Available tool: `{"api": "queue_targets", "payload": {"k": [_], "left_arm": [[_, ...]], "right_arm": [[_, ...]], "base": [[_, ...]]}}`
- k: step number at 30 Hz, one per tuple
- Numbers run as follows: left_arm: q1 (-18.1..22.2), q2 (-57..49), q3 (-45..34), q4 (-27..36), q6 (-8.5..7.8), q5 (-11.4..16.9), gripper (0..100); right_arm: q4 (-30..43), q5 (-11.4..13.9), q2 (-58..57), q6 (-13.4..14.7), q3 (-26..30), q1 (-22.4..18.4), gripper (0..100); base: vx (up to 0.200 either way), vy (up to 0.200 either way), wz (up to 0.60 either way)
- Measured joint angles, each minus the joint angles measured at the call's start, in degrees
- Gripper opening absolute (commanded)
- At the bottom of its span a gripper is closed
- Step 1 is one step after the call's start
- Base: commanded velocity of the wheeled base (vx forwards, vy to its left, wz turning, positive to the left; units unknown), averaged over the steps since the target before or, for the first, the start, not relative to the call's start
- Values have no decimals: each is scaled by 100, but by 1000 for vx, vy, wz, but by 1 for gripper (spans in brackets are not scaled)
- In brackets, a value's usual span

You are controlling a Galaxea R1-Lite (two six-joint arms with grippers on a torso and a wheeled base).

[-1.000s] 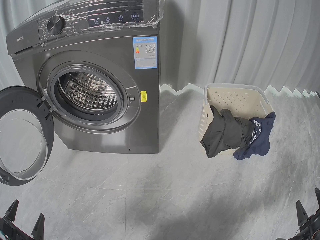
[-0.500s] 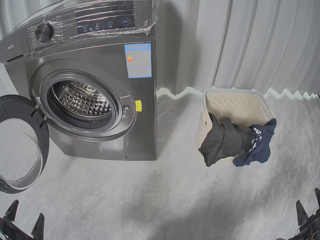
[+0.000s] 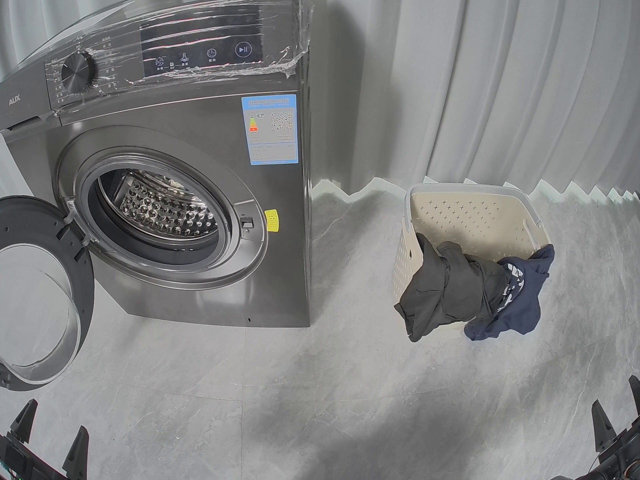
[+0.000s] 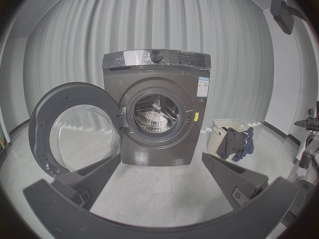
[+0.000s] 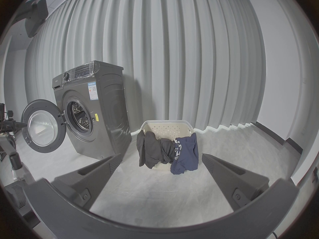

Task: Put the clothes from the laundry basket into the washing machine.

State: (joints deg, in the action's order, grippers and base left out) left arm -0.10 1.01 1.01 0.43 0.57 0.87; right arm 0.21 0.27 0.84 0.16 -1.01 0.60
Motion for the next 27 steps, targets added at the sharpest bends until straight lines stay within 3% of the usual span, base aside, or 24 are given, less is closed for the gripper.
{"api": "queue_targets", "payload": {"k": [12, 27], "left_arm": [[5, 0, 0, 1, 0, 2, 100], [-1, 0, 0, 1, 9, 4, 100]], "right_arm": [[-5, -2, 1, -2, 0, 0, 100], [-2, 5, 4, 0, 0, -5, 100]], "base": [[0, -200, 0], [0, 0, 0]]}}
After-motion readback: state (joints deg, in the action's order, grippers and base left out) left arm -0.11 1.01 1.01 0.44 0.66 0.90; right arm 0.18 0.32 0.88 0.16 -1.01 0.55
